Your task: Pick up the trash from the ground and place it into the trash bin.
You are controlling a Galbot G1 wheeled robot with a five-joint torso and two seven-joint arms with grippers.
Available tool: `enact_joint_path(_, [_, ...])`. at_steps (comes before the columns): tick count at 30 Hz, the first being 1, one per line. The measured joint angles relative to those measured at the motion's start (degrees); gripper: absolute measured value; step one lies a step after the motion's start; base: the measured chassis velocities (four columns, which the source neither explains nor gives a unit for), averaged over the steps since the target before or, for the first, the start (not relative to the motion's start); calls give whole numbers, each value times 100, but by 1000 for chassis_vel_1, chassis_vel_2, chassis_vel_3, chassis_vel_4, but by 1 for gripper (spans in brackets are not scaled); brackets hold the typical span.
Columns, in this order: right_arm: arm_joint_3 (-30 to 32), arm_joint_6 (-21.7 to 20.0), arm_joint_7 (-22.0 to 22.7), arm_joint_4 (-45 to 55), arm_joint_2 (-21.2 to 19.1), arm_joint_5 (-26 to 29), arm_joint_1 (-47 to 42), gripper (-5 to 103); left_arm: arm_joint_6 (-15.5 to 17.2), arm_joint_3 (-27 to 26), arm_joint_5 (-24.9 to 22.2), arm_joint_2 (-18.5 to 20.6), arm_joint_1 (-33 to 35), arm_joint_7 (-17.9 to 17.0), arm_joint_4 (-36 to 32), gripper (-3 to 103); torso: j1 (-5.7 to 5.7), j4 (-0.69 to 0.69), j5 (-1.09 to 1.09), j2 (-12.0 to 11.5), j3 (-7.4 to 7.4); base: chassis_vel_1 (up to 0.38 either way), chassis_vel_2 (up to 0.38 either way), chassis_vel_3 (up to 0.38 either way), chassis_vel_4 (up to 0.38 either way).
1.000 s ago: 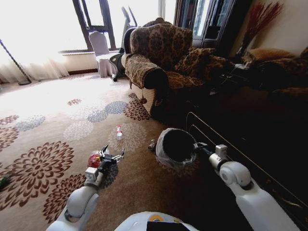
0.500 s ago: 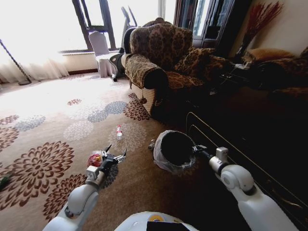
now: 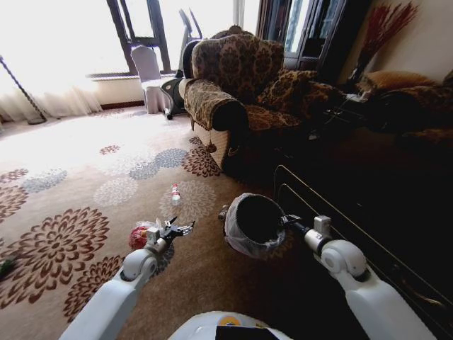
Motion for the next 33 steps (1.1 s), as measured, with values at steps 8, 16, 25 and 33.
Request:
enact_joint_path(8, [81, 12, -1, 54, -3, 0, 1, 1, -244, 1003, 375, -550, -748, -30, 840, 100, 0, 0, 1, 0, 0, 0, 0, 0, 0])
enact_joint_path(16, [56, -4, -2, 1, 127, -145, 7, 1, -254, 1147, 535, -570, -763, -19, 1025, 100, 0, 2, 2, 0, -1, 0, 0, 0, 0])
enact_joint_path(25, [-37, -50, -2, -45, 127, -197, 10, 1, -362, 971, 642, -575, -759, 146, 1253, 100, 0, 1, 0, 0, -1, 0, 0, 0, 0])
enact_joint_path(33, [-48, -56, -2, -70, 116, -200, 6, 1, -375, 926, 665, -544, -727, 259, 1260, 100, 0, 1, 0, 0, -1, -21, 24, 26, -25])
